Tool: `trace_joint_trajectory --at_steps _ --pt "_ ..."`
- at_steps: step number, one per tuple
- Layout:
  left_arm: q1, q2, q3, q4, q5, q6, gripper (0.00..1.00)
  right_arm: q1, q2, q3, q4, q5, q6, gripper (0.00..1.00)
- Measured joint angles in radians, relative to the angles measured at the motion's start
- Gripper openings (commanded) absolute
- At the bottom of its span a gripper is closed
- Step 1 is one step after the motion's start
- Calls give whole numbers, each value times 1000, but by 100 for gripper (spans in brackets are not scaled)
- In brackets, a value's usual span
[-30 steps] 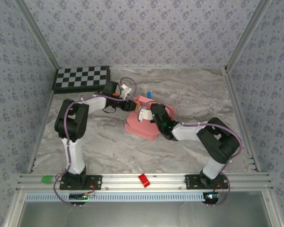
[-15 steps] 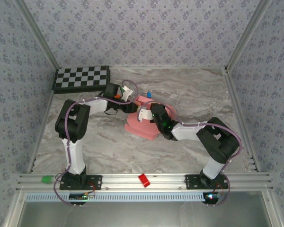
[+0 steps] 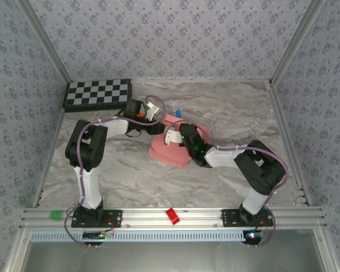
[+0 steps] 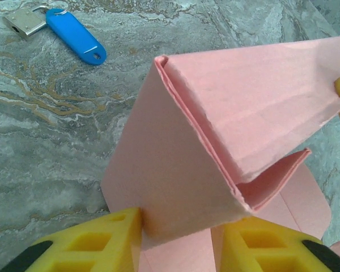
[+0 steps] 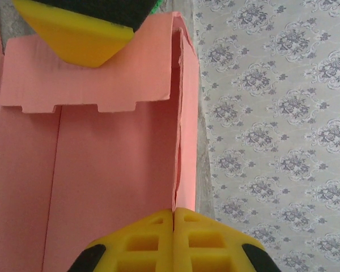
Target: Fold the paper box
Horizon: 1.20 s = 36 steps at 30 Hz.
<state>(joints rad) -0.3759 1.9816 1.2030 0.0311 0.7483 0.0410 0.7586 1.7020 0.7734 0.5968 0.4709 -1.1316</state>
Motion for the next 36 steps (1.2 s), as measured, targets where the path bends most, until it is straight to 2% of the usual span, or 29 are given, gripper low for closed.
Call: trace_joint_trajectory --at_steps 8,23,32,36 --pt "0 0 0 2 -7 -1 41 -2 0 0 0 0 4 0" --pt "-23 2 -2 78 -116 -43 44 -2 1 7 -9 0 13 0" --pt "-44 21 -2 124 -171 -72 42 -2 8 18 -22 0 18 0" --pt "-58 39 -2 123 -199 -80 37 -2 8 19 -23 0 18 0"
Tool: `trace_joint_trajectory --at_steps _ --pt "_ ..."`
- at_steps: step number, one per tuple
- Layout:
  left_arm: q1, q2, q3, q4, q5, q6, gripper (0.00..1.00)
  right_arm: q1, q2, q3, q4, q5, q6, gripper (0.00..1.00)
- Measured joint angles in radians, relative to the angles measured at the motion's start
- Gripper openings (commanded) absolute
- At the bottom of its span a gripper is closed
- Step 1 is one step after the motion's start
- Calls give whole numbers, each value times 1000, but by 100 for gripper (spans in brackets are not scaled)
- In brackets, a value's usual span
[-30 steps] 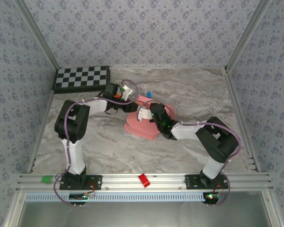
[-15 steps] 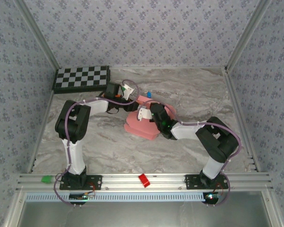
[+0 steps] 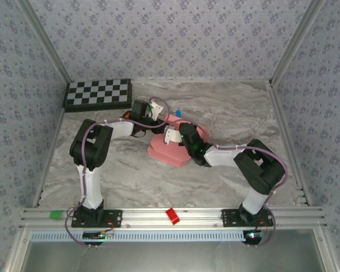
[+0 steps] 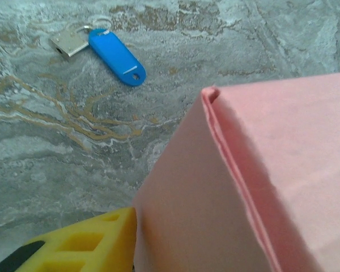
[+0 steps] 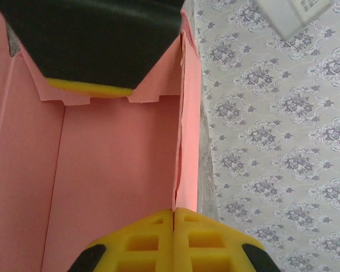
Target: Fold the paper box
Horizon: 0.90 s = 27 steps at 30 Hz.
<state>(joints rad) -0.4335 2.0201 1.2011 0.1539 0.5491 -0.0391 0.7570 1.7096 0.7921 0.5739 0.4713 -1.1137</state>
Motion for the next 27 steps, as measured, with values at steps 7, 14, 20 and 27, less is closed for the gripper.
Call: trace_joint_trajectory --at_steps 7,14,20,27 --pt "-7 4 0 9 -41 -8 27 0 3 6 -1 0 0 0" --pt "-11 4 0 15 -72 -7 16 0 6 13 -2 0 1 0" --pt "-24 3 0 15 -103 5 8 0 6 21 2 0 4 0" --pt "-31 0 0 10 -124 9 3 0 8 32 1 2 10 0"
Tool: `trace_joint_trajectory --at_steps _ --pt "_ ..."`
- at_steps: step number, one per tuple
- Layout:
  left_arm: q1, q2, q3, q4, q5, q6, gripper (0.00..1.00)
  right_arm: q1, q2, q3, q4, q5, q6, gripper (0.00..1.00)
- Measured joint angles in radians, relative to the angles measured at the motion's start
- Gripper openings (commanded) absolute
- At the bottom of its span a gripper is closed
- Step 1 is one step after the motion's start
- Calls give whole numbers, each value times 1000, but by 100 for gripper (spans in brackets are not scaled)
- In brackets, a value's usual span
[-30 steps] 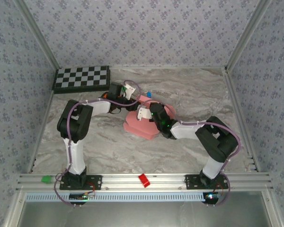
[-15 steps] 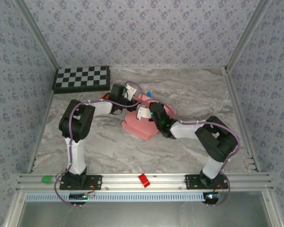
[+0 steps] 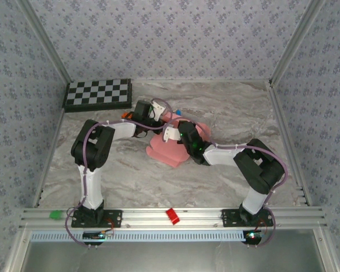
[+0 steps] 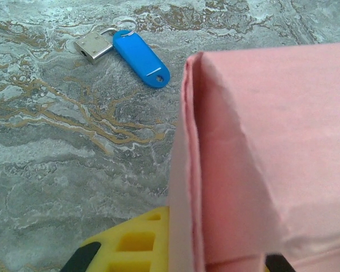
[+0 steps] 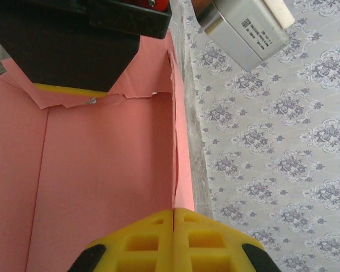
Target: Fold the paper box
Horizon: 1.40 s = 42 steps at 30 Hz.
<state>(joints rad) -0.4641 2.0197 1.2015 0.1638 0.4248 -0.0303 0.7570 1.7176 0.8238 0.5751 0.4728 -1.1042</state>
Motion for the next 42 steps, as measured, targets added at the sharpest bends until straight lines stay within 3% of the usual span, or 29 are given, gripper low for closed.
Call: trace_joint_trajectory --at_steps 4,13,17,22,29,42 --pt "-5 -7 0 -11 -19 -1 0 0 0 0 0 2 10 3" --pt "-14 -40 -20 -48 -48 -21 0 10 -1 18 -22 21 47 46" --pt "-14 -62 -31 -66 -61 -45 0 21 -19 43 -60 47 71 59" --pt "-15 -117 -54 -87 -117 -103 0 48 -98 111 -192 85 151 64" --pt "-17 -199 -80 -133 -195 -217 0 64 -220 249 -460 100 394 68" --pt "-45 -310 -84 -438 -370 -431 0 -23 -321 503 -903 -53 930 72"
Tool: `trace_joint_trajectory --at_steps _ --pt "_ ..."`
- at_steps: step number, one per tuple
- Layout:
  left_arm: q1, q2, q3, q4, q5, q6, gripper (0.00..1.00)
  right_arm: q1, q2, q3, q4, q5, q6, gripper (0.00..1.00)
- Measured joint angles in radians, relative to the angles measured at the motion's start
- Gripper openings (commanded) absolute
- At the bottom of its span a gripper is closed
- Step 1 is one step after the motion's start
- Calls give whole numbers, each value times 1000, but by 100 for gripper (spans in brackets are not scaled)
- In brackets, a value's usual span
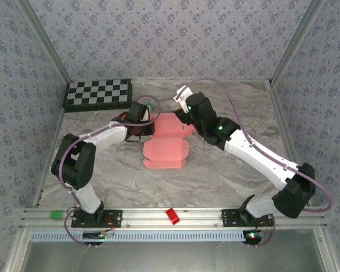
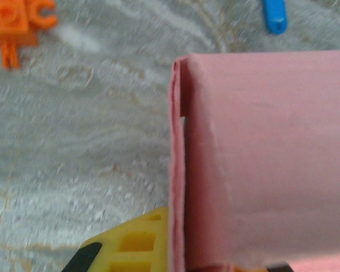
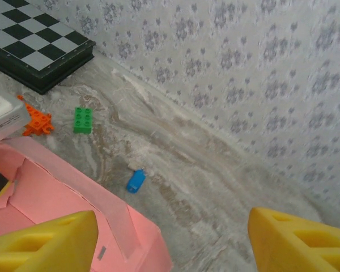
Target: Fold the paper box
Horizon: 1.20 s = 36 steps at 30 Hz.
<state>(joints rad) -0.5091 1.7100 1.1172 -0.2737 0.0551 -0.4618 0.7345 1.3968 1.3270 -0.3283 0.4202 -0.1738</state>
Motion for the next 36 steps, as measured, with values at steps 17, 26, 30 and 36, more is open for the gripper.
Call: trace_joint_trajectory --at_steps 17,26,30,36 --pt "-101 -74 42 -166 -164 -92 0 -180 128 73 -223 -361 323 51" --pt "-106 -88 54 -192 -183 -116 0 -185 214 113 -261 -384 374 20" --pt "-109 -88 62 -202 -182 -116 0 -187 253 137 -272 -382 381 13" --pt "-109 -88 68 -205 -183 -120 0 -187 303 155 -284 -380 388 11"
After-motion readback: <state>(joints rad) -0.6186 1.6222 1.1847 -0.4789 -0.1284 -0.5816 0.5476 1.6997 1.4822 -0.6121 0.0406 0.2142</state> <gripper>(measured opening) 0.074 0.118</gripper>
